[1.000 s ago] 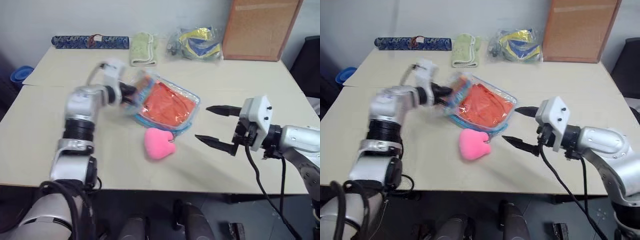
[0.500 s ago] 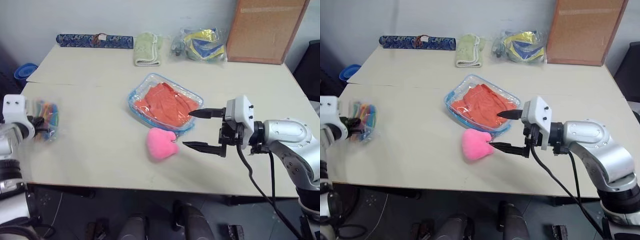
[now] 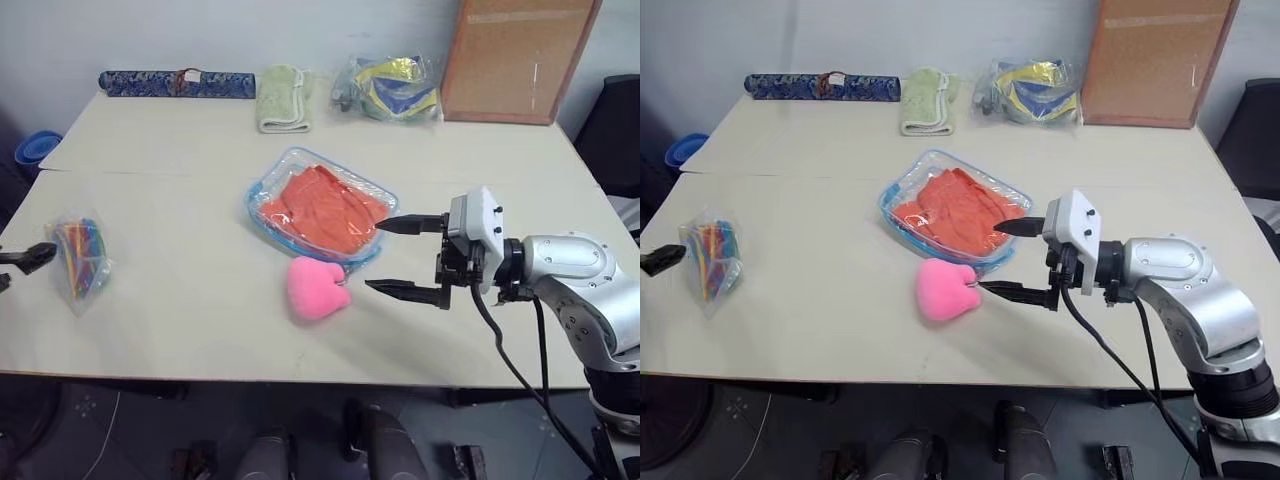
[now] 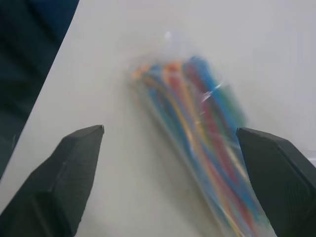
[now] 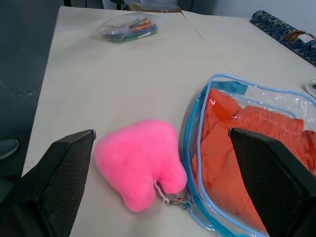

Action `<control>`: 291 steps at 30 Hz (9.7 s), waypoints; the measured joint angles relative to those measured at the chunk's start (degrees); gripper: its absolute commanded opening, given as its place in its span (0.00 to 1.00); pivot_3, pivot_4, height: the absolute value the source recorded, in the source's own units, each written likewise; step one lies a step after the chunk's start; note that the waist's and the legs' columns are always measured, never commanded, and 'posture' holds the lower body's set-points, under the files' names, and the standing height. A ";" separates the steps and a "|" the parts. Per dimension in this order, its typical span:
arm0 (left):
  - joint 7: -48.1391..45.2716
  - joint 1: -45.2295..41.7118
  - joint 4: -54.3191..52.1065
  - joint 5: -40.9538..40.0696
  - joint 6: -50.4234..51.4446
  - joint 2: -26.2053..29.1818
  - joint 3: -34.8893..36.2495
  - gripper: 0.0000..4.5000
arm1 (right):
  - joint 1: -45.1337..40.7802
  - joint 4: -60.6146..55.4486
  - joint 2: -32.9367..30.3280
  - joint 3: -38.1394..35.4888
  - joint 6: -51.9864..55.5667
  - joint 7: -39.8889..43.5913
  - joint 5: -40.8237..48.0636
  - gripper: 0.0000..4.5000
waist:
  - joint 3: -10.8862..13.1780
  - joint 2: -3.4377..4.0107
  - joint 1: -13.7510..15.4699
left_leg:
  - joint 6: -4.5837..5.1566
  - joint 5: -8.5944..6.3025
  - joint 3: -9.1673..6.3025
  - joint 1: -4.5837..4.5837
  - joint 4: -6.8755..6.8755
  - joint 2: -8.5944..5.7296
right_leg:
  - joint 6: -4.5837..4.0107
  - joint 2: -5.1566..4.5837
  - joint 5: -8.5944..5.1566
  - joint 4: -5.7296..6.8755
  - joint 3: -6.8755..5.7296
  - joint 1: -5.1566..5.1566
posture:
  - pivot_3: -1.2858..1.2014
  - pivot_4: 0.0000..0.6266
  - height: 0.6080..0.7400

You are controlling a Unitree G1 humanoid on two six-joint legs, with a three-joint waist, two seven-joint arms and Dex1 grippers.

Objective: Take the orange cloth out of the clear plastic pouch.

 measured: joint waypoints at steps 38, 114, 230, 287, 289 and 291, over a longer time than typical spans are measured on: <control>6.30 -60.89 57.83 50.77 -81.41 -30.08 -63.84 0.06 | 14.15 -15.87 -1.40 -11.45 7.28 -15.09 3.00 1.00 | 0.03 -0.10 1.49 | 0.70 -0.05 0.70 -0.04 0.07 -0.22 | 0.39 0.29 0.24 -0.06 -0.14 -0.05 | 0.52 0.24 1.00; -40.74 -38.23 10.82 21.21 -82.68 -40.06 -65.35 0.59 | 13.38 -3.76 -7.04 -0.74 -2.49 -7.87 -11.44 1.00 | 0.03 -0.09 1.54 | 0.70 -0.10 0.39 -0.06 0.44 -0.18 | 0.34 0.37 0.23 -0.03 0.30 0.17 | 0.52 0.24 1.00; -36.82 -35.50 -5.19 11.62 -43.94 -21.41 -50.03 0.73 | 25.67 -15.36 -9.09 -15.39 -4.30 -8.78 4.36 0.88 | 0.09 0.01 1.55 | 0.51 -0.10 0.53 -0.01 0.39 -0.13 | 0.29 0.45 0.20 0.02 0.30 0.13 | 0.52 0.24 1.00; -24.72 -28.82 -7.04 10.55 -20.61 -30.19 -50.74 0.01 | 27.93 -20.05 -6.26 -13.52 -1.72 -12.95 1.37 0.88 | 0.08 0.00 1.54 | 0.64 -0.11 0.40 -0.02 0.41 -0.15 | 0.30 0.40 0.23 0.00 0.36 0.17 | 0.52 0.24 1.00; -22.11 -28.82 -6.98 10.64 -17.78 -31.30 -50.43 0.01 | 27.94 -20.12 -6.18 -13.52 -1.72 -13.04 1.35 0.88 | 0.08 0.00 1.53 | 0.64 -0.11 0.41 -0.02 0.41 -0.16 | 0.30 0.40 0.23 0.01 0.36 0.16 | 0.52 0.24 1.00; -18.80 -28.80 -7.52 10.77 -14.20 -32.75 -50.17 0.01 | 27.95 -20.21 -6.15 -13.32 -1.77 -13.08 0.82 0.88 | 0.08 0.00 1.54 | 0.63 -0.10 0.40 -0.03 0.41 -0.16 | 0.30 0.38 0.23 0.00 0.36 0.16 | 0.52 0.24 1.00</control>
